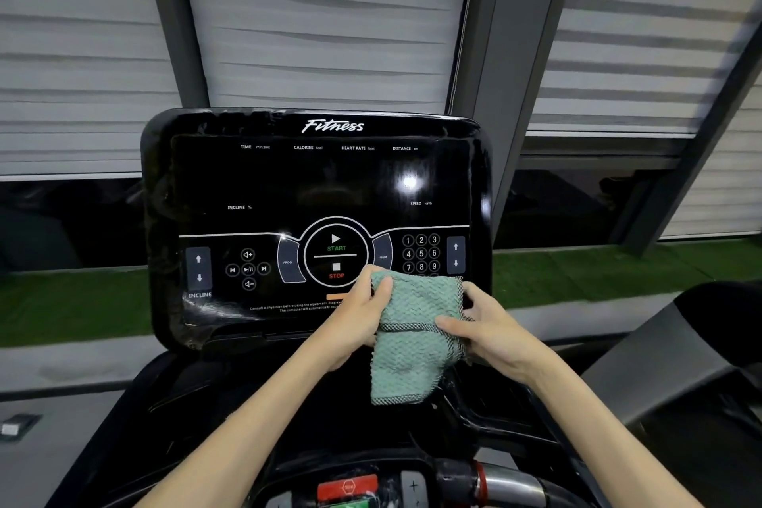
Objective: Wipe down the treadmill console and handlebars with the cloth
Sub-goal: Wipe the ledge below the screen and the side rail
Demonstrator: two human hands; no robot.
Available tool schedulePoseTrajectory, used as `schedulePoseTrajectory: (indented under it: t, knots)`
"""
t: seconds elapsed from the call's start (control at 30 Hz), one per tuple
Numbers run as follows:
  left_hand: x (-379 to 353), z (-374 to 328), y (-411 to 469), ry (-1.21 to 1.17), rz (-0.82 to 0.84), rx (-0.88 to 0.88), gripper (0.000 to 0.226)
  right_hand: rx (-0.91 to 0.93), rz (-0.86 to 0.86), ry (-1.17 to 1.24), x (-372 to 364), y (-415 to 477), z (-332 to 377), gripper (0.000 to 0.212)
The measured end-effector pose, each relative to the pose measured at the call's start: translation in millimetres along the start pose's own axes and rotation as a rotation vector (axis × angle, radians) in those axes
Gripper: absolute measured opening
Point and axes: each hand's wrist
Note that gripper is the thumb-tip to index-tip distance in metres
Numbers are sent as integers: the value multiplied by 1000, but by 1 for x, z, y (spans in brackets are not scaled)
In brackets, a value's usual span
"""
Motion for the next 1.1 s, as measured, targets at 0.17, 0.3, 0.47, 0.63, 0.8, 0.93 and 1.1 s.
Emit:
schedulePoseTrajectory:
  t: [0.17, 0.3, 0.47, 0.63, 0.8, 0.93, 1.1]
  knots:
    - [4, 5, 0, 59, -2, 8, 22, 74, -36, -105, 1, 2, 2, 31]
    - [10, 14, 0, -85, 162, 3, 55, 104, -24, -188, -2, -1, 5, 26]
    - [14, 16, 5, -181, 55, -50, 39, 202, -2, -231, 4, -1, 6, 23]
    - [15, 12, 9, -263, -80, -75, 27, 362, -39, -195, 4, -1, 14, 51]
    - [18, 10, 12, -66, 39, -48, 28, 409, 33, -156, 9, 1, 17, 57]
    - [15, 7, 11, -52, 119, 22, 22, 340, 22, -81, 12, 3, 16, 57]
    - [21, 13, 11, -163, 78, -24, 27, 179, -46, 110, 14, 9, 7, 37]
Point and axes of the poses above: each hand's wrist, its own y-axis towards the middle knuckle, its own x-axis out of the back of the hand, z = x × y, and after that the axes turned 8 degrees about y, right-handed
